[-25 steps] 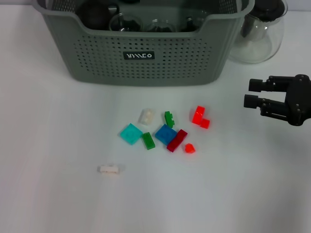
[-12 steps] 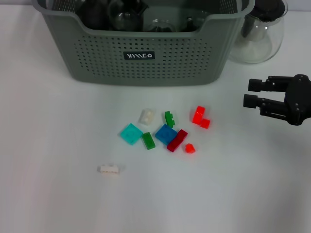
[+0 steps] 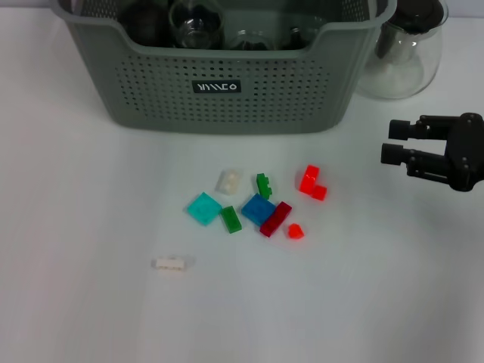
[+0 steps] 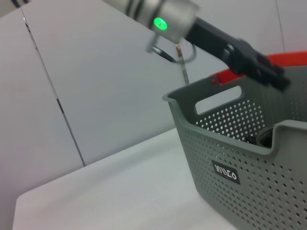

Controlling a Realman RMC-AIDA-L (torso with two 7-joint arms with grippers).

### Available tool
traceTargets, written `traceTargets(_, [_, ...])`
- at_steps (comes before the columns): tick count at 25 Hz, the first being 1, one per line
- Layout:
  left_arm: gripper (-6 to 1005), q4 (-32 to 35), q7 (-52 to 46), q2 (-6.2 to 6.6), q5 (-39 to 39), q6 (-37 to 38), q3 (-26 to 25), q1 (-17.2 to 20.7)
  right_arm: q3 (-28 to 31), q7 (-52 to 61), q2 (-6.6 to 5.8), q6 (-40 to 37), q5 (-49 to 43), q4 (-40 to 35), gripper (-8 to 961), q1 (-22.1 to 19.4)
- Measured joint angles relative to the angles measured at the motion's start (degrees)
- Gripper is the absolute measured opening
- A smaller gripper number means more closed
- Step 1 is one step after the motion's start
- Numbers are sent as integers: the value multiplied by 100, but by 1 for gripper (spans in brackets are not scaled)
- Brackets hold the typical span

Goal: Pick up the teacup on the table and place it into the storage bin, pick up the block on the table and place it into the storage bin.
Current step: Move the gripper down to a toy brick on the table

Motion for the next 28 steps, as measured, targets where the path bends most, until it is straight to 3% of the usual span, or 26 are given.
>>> traceTargets(2, [452,941,231,-19,-693,552,-267,395,15,36,-14,-2,6,1,489,24])
traceTargets(3, [506,941,231,-19,-693,552,-267,395,23,51,-18,-4,7,3,489,39])
traceTargets(4, [560,1623,618,71,-1915,1199,-753,800,32,55,-20,-1,5,3,489,45])
traceTargets(5, [598,1698,772,106,-2349,1384,-926,908,37,56,-19,2,3,4,489,52])
traceTargets(9, [749,1488,2021,259,-5104,2611,-2125,1647,124,-11,27,32,3,3,489,53])
traceTargets(13, [833,964,3348,187,-6503,3869,-3013,2417,250,-41,59,30,12,5,489,40])
traceTargets(16, [879,819,4518,-12,-6415,4408,-3275,3052,387,-79,74,31,15,56,488,22])
traceTargets(18, [909,836,5404,-223,-5857,4549,-3259,3494,486,-84,78,25,10,91,488,17])
traceTargets(20, [907,718,6279,-346,-5268,4583,-3167,3826,493,-79,79,19,9,92,488,13])
traceTargets(22, [905,279,6939,-370,-4750,4577,-3086,4011,503,-59,74,8,11,92,488,2])
traceTargets(28, [905,-1440,8951,-378,-3632,3866,-3280,4059,513,-37,70,3,-15,99,489,10])
